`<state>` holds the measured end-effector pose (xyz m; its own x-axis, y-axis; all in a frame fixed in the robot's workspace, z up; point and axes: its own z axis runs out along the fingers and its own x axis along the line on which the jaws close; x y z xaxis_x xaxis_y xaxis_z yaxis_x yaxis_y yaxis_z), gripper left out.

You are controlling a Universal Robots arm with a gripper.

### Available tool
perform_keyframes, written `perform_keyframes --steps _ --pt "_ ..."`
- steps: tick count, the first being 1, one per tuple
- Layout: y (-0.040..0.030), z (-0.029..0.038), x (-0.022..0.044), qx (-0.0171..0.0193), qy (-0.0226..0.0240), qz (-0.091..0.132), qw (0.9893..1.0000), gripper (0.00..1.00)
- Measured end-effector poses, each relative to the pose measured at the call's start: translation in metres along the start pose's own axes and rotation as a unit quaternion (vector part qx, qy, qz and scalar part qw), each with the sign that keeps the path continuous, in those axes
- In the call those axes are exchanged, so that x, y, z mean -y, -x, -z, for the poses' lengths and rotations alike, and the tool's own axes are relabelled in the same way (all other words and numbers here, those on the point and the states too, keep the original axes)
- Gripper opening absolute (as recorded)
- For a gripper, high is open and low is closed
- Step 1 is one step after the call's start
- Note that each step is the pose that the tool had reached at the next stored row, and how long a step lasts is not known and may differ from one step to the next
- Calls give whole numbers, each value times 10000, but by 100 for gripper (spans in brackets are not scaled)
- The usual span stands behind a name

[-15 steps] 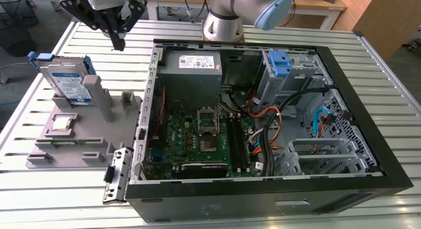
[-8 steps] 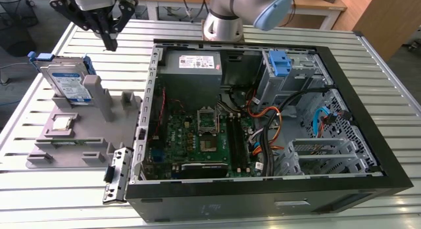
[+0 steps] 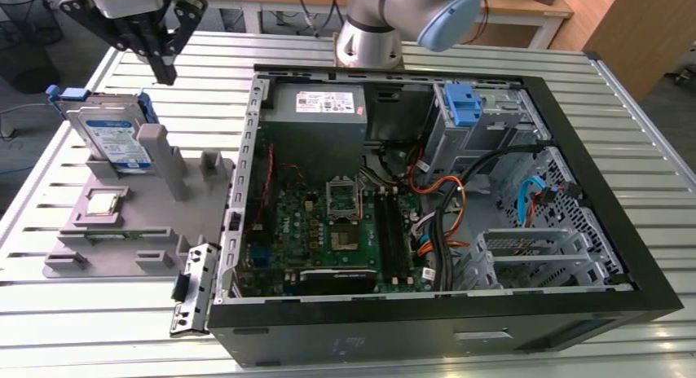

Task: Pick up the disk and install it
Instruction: 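Reach for the disk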

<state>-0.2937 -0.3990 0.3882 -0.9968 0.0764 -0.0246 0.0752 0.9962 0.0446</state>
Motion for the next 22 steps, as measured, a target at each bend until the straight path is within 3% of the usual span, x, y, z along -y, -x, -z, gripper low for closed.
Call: perform_keyframes --steps 22 --pt "-631 -20 49 0 0 -2 10000 10"
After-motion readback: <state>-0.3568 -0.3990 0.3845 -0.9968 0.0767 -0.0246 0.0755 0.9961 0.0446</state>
